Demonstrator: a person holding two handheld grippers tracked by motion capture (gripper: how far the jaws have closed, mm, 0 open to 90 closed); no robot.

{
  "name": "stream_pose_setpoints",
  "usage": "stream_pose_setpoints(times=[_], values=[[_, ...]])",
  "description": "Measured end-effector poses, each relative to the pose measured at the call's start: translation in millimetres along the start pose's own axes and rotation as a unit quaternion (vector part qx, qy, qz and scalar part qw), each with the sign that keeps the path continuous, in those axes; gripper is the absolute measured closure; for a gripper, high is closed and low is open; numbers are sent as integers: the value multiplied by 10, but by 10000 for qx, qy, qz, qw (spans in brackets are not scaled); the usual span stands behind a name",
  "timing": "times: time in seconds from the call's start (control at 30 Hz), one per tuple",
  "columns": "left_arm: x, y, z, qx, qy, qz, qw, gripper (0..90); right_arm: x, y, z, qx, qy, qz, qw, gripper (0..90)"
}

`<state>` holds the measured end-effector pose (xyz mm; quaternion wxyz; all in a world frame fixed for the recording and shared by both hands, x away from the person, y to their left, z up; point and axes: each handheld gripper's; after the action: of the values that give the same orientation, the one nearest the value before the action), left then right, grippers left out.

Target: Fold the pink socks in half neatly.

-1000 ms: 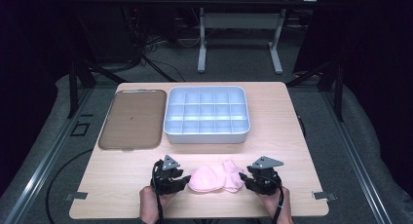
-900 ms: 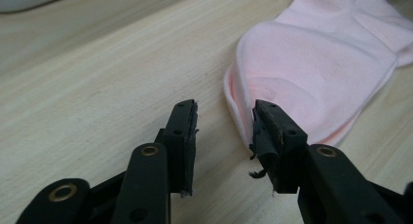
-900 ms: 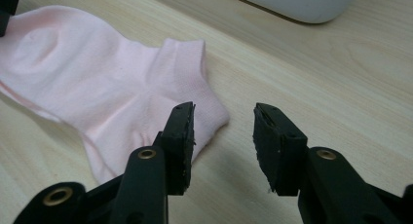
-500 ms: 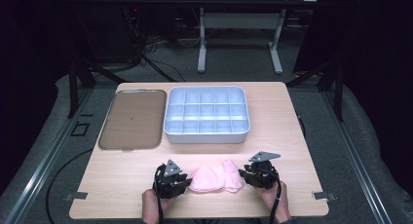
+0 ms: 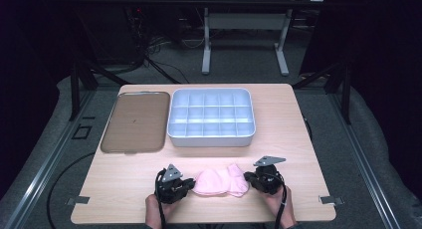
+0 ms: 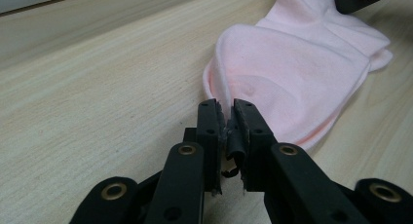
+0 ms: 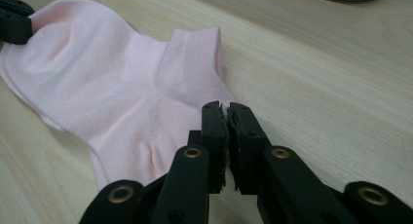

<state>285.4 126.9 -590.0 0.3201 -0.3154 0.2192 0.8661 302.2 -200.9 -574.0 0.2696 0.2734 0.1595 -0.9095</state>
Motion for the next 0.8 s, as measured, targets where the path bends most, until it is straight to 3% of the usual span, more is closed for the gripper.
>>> stream_pose_setpoints(times=[0.13, 0.5, 0.8], values=[[3, -13, 1, 44, -4, 38, 10000, 822, -6, -18, 20, 91, 15, 10, 10000, 883], [6, -7, 2, 32, 2, 44, 10000, 822, -29, -14, 136, 5, 208, 15, 9998, 885], [7, -8, 2, 23, 5, 54, 10000, 822, -134, -170, 333, -84, 437, 146, 9989, 896]])
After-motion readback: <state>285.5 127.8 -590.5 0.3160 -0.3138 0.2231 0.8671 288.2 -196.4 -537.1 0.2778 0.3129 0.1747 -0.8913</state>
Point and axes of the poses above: each handheld gripper's, and its own axes: z roughly backward along the jaws, x roughly out of its underside, y roughly to its right, and after that the axes turned 7 degrees about -y, right-handed
